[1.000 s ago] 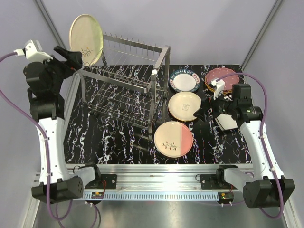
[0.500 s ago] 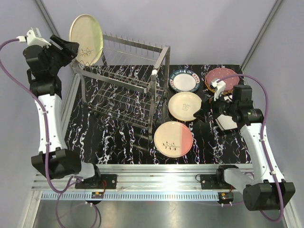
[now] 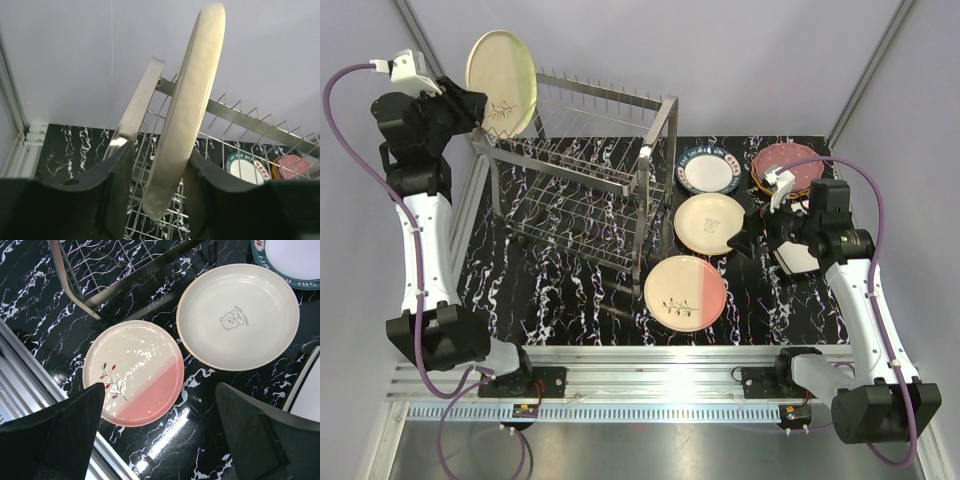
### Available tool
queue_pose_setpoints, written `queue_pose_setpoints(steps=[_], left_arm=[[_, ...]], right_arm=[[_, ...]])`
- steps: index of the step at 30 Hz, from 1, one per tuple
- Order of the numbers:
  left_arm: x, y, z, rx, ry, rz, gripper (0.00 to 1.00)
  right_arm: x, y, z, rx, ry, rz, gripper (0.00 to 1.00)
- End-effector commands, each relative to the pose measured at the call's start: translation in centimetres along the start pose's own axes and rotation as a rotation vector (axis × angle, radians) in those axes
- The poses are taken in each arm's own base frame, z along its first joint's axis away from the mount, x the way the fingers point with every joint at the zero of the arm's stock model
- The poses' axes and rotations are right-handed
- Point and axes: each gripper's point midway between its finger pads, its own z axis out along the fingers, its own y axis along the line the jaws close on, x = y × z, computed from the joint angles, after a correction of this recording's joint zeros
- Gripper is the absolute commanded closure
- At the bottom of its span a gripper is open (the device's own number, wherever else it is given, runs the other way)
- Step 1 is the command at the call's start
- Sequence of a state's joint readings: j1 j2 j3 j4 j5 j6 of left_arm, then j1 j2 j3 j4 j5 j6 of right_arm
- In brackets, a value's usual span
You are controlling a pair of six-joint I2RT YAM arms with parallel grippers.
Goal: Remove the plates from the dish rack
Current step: Grab a plate with the left arm
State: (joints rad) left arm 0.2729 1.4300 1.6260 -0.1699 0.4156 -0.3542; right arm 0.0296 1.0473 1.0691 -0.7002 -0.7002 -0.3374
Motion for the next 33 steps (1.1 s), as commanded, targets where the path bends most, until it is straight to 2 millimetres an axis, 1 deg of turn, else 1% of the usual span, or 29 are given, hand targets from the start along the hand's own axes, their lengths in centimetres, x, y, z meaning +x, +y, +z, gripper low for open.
queue_pose_setpoints(steps=[1,5,7,10,11,13,14,15,16,18,19,22,23,25,26,28,31,32,33], left_arm=[[-1.5,-0.6,0.3,0.067,-0.066,0.148,0.59],[-1.2,-0.8,0.8,0.102,-0.067,0.173,0.65],[-1.0,-0.9,0.9,0.117,-0.069,0.192,0.72],[-0.9,-1.1,0.9,0.137,-0.07,0.231,0.8],[-1.5,-1.3,0.9,0.145,-0.095,0.268,0.82],[-1.5,-1.5,0.9,0.148,-0.1,0.299,0.84],[-1.6,-1.6,0.9,0.15,-0.104,0.327,0.87],[-1.7,-1.6,0.9,0.152,-0.107,0.338,0.87],[-1.7,-2.0,1.0,0.159,-0.111,0.35,0.94],[-2.0,-2.9,0.8,0.186,-0.151,0.396,1.0],[-3.0,-3.8,0.4,0.202,-0.214,0.43,1.0],[-4.4,-5.4,-0.2,0.223,-0.294,0.482,1.0],[-5.4,-5.9,-0.5,0.223,-0.322,0.491,1.0],[-6.3,-6.4,-0.6,0.222,-0.35,0.5,1.0],[-7.4,-6.7,-1.0,0.215,-0.393,0.502,1.0],[-8.6,-7.4,-1.5,0.228,-0.449,0.505,1.0],[-9.8,-7.8,-1.7,0.233,-0.488,0.493,1.0],[-10.7,-8.3,-2.1,0.239,-0.525,0.49,1.0],[-10.9,-8.5,-2.2,0.243,-0.535,0.482,1.0]], right_arm=[[-1.0,-0.2,-0.2,0.012,-0.039,-0.041,0.0],[-1.1,-0.3,-0.4,0.016,-0.044,-0.04,0.0],[-1.0,-0.4,-0.4,0.018,-0.042,-0.037,0.0],[-0.9,-0.4,-0.5,0.019,-0.042,-0.034,0.0],[-1.0,-0.4,-0.5,0.019,-0.046,-0.039,0.0],[-1.0,-0.4,-0.5,0.018,-0.045,-0.036,0.01],[-1.0,-0.4,-0.5,0.018,-0.045,-0.036,0.0],[-1.0,-0.4,-0.6,0.02,-0.047,-0.036,0.0],[-1.0,-0.4,-0.6,0.02,-0.047,-0.034,0.0],[-1.0,-0.4,-0.6,0.02,-0.047,-0.034,0.0],[-1.0,-0.5,-0.6,0.021,-0.048,-0.033,0.0],[-1.0,-0.5,-0.6,0.021,-0.048,-0.031,0.0],[-1.0,-0.4,-0.6,0.02,-0.048,-0.032,0.0],[-1.0,-0.4,-0.6,0.021,-0.049,-0.03,0.0],[-1.0,-0.4,-0.6,0.02,-0.05,-0.03,0.0],[-1.0,-0.4,-0.6,0.02,-0.05,-0.03,0.0],[-1.0,-0.4,-0.6,0.018,-0.05,-0.027,0.0],[-0.9,-0.4,-0.5,0.016,-0.048,-0.026,0.0],[-0.9,-0.4,-0.5,0.017,-0.046,-0.023,0.0]])
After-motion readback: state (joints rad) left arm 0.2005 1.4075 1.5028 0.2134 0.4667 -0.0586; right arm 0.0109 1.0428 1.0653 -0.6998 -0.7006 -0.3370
